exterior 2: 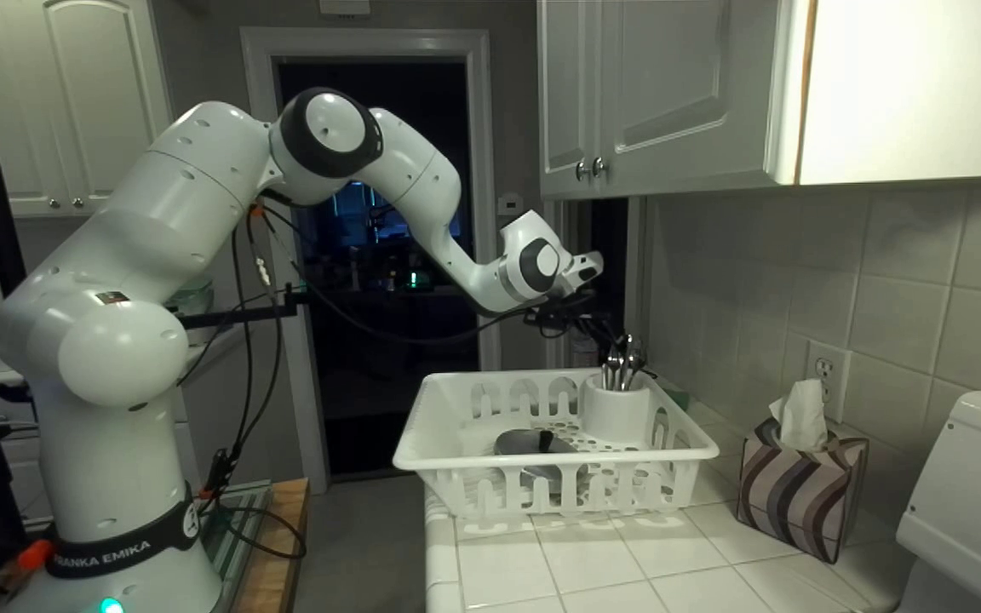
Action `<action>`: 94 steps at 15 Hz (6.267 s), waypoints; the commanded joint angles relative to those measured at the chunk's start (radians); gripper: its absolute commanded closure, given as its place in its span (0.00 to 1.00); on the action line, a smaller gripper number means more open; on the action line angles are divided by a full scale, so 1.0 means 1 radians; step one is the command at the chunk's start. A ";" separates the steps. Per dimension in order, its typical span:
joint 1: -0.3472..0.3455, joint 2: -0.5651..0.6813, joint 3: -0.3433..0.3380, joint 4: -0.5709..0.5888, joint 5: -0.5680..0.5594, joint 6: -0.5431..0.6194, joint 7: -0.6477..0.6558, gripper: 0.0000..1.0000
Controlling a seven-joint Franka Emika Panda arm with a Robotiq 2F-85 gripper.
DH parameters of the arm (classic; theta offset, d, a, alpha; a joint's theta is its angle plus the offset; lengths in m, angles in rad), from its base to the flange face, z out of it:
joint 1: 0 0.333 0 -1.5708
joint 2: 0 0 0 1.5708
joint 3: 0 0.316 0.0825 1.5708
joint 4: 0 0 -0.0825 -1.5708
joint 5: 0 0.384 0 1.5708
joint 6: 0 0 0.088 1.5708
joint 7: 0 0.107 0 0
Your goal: Take the fork off of the dish rack
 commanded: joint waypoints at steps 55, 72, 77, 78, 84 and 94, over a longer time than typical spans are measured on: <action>0.004 -0.322 0.079 -0.137 -0.243 -0.367 0.112 0.99; -0.355 -0.461 0.400 -0.287 -0.354 -0.571 -0.013 0.99; -0.416 -0.483 0.424 -0.332 -0.351 -0.567 -0.088 0.99; -0.426 -0.487 0.425 -0.339 -0.351 -0.567 -0.095 0.99; -0.473 -0.489 0.426 -0.367 -0.340 -0.496 -0.078 0.99; -0.484 -0.505 0.409 -0.384 -0.348 -0.445 -0.046 0.99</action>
